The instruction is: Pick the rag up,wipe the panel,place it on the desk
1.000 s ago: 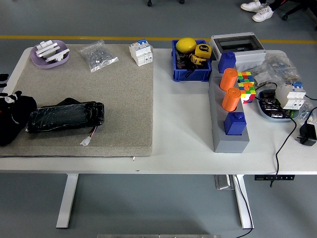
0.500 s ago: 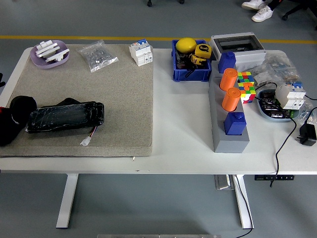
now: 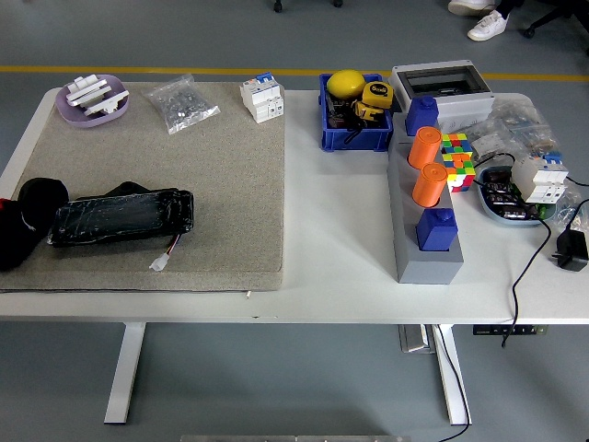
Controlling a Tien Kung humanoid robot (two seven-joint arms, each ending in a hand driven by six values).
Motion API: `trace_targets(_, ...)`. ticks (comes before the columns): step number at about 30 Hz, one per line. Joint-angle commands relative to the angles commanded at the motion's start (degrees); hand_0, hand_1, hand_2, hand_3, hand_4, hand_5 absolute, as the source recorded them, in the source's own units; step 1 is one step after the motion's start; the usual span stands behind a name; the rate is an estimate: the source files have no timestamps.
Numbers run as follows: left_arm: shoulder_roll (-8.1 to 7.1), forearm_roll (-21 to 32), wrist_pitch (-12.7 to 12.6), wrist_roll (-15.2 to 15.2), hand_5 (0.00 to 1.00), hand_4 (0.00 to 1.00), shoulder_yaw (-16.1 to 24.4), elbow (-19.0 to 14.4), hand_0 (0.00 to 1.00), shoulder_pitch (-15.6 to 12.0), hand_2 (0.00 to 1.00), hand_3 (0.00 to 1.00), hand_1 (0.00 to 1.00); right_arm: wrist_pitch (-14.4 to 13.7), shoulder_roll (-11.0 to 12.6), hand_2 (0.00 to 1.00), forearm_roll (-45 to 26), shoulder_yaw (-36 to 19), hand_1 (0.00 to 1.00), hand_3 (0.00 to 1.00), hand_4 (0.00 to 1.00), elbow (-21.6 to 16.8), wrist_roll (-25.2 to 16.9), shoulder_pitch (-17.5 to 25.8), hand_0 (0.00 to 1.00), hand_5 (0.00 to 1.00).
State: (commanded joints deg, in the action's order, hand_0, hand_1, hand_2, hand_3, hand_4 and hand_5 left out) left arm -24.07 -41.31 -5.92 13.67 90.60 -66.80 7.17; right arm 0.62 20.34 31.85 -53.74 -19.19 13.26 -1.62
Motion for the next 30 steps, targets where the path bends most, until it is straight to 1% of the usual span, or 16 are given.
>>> trace_targets(9, -0.47, -1.35, 0.01, -0.31, 0.055, 0.802, -0.40, -0.23, 0.666, -0.27, 0.687, 0.595, 0.750, 0.11, -0.55, 0.707, -1.34, 0.48, 0.698, 0.676, 0.998, 0.61, -0.08, 1.23, 0.801, 0.734)
trace_targets(16, -0.50, -1.60, 0.02, -0.41, 0.055, 0.800, -0.53, -0.23, 0.677, 0.11, 0.688, 0.596, 0.749, 0.23, -1.03, 0.708, -1.69, 0.92, 0.698, 0.678, 0.998, 0.90, -0.10, 1.09, 0.804, 0.734)
trace_targets(21, -0.68, -2.20, -0.14, -0.53, 0.055, 0.798, -0.35, -0.33, 0.690, 0.40, 0.689, 0.596, 0.755, 0.33, -0.95, 0.708, -2.37, 1.59, 0.700, 0.678, 0.998, 0.98, -0.08, 0.99, 0.804, 0.734)
trace_targets(26, -0.70, -2.75, -0.20, -0.70, 0.055, 0.798, -0.21, -0.40, 0.694, 0.27, 0.691, 0.599, 0.758, 0.25, -1.05, 0.708, -2.12, 0.75, 0.700, 0.679, 0.998, 1.07, -0.10, 0.86, 0.804, 0.733)
trace_targets(30, -0.37, -2.98, -0.22, -0.72, 0.052, 0.798, -0.14, -0.56, 0.699, 0.28, 0.693, 0.599, 0.760, 0.24, -1.20, 0.708, -1.62, -0.04, 0.699, 0.680, 0.998, 1.15, -0.10, 0.80, 0.805, 0.732)
